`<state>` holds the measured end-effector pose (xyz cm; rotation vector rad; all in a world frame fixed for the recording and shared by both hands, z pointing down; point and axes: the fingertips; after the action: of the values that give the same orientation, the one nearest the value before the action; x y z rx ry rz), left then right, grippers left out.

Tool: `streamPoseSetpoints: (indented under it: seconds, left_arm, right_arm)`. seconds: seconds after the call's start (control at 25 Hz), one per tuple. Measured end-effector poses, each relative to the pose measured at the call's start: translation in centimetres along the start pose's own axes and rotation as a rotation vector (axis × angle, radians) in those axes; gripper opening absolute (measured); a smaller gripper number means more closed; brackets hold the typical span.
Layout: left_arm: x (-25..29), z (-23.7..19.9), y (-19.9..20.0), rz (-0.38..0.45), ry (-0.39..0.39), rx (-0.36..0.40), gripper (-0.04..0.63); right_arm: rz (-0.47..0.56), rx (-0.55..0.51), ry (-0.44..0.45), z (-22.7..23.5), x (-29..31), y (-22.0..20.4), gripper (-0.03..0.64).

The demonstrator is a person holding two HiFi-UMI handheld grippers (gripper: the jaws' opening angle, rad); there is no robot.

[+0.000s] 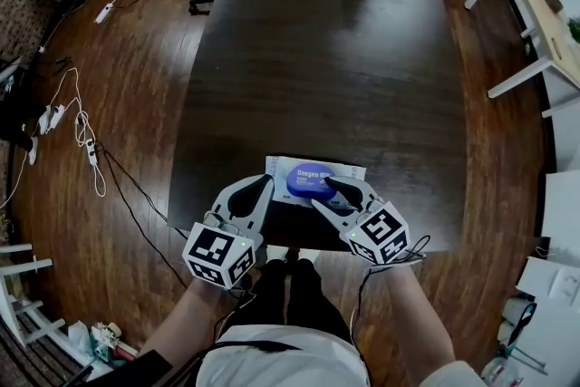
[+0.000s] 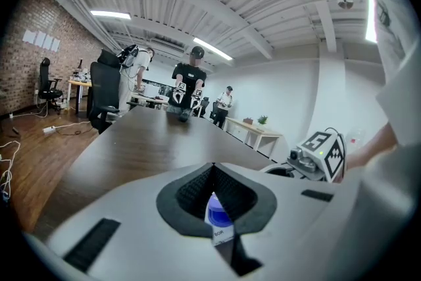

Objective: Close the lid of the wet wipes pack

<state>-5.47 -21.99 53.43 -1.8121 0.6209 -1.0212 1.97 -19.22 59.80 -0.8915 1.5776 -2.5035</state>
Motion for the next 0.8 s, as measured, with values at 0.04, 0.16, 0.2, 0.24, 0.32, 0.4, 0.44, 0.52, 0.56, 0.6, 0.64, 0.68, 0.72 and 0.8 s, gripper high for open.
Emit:
streamPoseSetpoints:
  seconds: [0.04, 0.16, 0.2, 0.24, 0.32, 0.4, 0.44, 0.52, 0.56, 0.6, 0.64, 0.68, 0.72, 0.8]
  left_arm:
    - [-0.1, 0.1, -0.1, -0.001, -0.001, 0.001, 0.002]
    - [-0.4, 0.2, -0.2, -0.001, -0.004, 0.001, 0.002]
    - [-0.5, 0.2, -0.3, -0.001, -0.005, 0.0, 0.002]
    - [-0.5, 0.3, -0.3, -0.002, -0.005, 0.0, 0.002]
    - [-0.7, 0.4, -0.5, -0.003, -0.006, -0.001, 0.002]
    - [-0.8, 0.5, -0.5, -0.003, -0.006, 0.0, 0.002]
    - [-0.9, 0.6, -0.5, -0.004, -0.006, 0.001, 0.002]
    - [-1.0, 0.6, -0.7, -0.006, -0.006, 0.005, 0.002]
    - [-1.1, 0.6, -0.8, -0.007, -0.005, 0.007, 0.002]
    - [-1.2, 0.6, -0.9, -0.008, -0.004, 0.007, 0.002]
    - [-1.2, 0.6, -1.0, -0.008, -0.004, 0.007, 0.002]
    - [-1.2, 0.6, -1.1, -0.008, -0.003, 0.007, 0.002]
    - [-1.2, 0.6, -1.1, -0.007, -0.003, 0.006, 0.002]
    - [-1.3, 0.6, -1.0, -0.005, -0.002, 0.007, 0.002]
  right_arm:
    - [-0.002, 0.004, -0.001, -0.1, 0.0, -0.2, 0.178]
    - [-0.021, 0.012, 0.004, -0.5, 0.1, -0.8, 0.178]
    - [-0.025, 0.016, 0.006, -0.5, 0.2, -1.0, 0.178]
    - [-0.029, 0.019, 0.007, -0.6, 0.3, -1.2, 0.178]
    - [-0.037, 0.022, 0.008, -0.6, 0.4, -1.7, 0.178]
    - [-0.049, 0.024, 0.004, -0.6, 0.5, -2.1, 0.178]
    - [-0.056, 0.027, 0.002, -0.7, 0.5, -2.1, 0.178]
    - [-0.07, 0.03, -0.002, -0.7, 0.5, -2.3, 0.178]
    - [-0.074, 0.029, -0.005, -0.6, 0.6, -2.4, 0.178]
    - [-0.075, 0.027, -0.008, -0.5, 0.7, -2.5, 0.178]
    - [-0.078, 0.025, -0.011, -0.4, 0.9, -2.7, 0.178]
    - [-0.087, 0.023, -0.012, -0.4, 1.0, -2.8, 0.178]
    - [-0.104, 0.021, -0.01, -0.4, 1.1, -3.0, 0.178]
    - [-0.147, 0.019, -0.004, -0.6, 1.3, -3.4, 0.178]
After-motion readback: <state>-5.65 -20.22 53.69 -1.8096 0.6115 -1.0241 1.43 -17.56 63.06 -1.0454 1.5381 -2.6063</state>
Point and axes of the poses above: the fingertips, and each gripper's own axes: x forward along the fingers, z to its right, y out of its top, and after that the axes turned 8 degrees about y, right-handed
